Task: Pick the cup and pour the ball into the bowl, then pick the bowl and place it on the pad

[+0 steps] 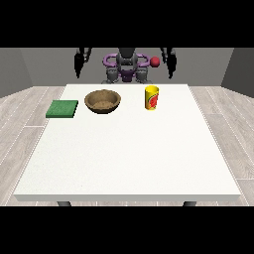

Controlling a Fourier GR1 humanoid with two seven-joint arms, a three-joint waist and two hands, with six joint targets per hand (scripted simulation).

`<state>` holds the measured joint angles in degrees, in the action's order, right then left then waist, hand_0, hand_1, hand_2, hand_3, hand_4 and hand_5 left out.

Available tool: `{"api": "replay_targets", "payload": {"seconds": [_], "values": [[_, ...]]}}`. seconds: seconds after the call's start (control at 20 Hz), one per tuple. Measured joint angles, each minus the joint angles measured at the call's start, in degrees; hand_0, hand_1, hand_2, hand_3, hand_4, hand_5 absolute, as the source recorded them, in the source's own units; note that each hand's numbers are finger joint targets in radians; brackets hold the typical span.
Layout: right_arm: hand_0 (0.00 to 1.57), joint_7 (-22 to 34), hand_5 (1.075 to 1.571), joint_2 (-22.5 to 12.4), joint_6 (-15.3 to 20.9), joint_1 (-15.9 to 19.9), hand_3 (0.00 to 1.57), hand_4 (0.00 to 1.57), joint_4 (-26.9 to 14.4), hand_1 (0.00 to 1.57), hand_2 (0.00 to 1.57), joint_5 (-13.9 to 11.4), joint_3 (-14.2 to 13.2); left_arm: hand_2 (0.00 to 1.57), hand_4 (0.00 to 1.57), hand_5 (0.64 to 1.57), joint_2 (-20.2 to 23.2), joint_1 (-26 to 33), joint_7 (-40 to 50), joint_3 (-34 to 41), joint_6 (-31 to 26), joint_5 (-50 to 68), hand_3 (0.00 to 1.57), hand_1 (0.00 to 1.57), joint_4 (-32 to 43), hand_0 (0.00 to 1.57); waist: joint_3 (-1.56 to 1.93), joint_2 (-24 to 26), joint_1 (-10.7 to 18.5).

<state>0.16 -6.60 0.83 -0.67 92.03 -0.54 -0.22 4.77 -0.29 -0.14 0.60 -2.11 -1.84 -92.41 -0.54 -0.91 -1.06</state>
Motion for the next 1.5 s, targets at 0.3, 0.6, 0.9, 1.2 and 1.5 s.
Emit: {"api": "replay_targets", "payload": {"seconds": [0.3,0.6,0.9,1.2,1.5], "values": [[0.00,3.6,1.533,-1.8,-0.5,0.3,0.00,0.87,3.9,0.00,0.00,0.5,-0.5,0.00,0.66,1.566,1.2,-0.2,3.6,0.6,0.0,0.5,0.00,0.00,-3.9,0.00,0.24,10.4,0.3],[0.00,16.8,1.531,1.2,0.5,-4.4,0.00,0.86,10.5,0.00,0.00,6.6,-0.2,0.00,0.62,1.564,-3.3,3.0,18.5,-2.4,4.8,6.5,0.00,0.00,-10.8,0.00,0.49,21.5,-0.9],[0.00,23.1,1.549,0.6,2.4,-3.0,0.00,0.76,18.4,0.00,0.00,8.5,-2.3,0.00,0.59,1.557,-4.3,0.2,26.1,-6.4,10.5,5.1,0.00,0.00,-19.3,0.00,0.55,17.4,-0.4],[0.00,19.2,1.551,1.8,3.1,2.4,0.22,0.73,19.4,0.00,0.00,7.4,-1.8,0.00,0.58,1.537,-4.6,-5.9,18.0,-6.7,12.9,2.1,0.00,0.00,-15.4,0.00,0.54,6.0,-1.9],[0.00,9.0,1.547,1.9,0.2,5.0,0.00,0.69,15.3,0.00,0.00,9.1,-4.0,0.00,0.55,1.496,-3.2,-8.4,3.6,-3.3,10.9,1.4,0.00,0.00,-8.3,0.00,0.54,-5.5,-2.6]]}}
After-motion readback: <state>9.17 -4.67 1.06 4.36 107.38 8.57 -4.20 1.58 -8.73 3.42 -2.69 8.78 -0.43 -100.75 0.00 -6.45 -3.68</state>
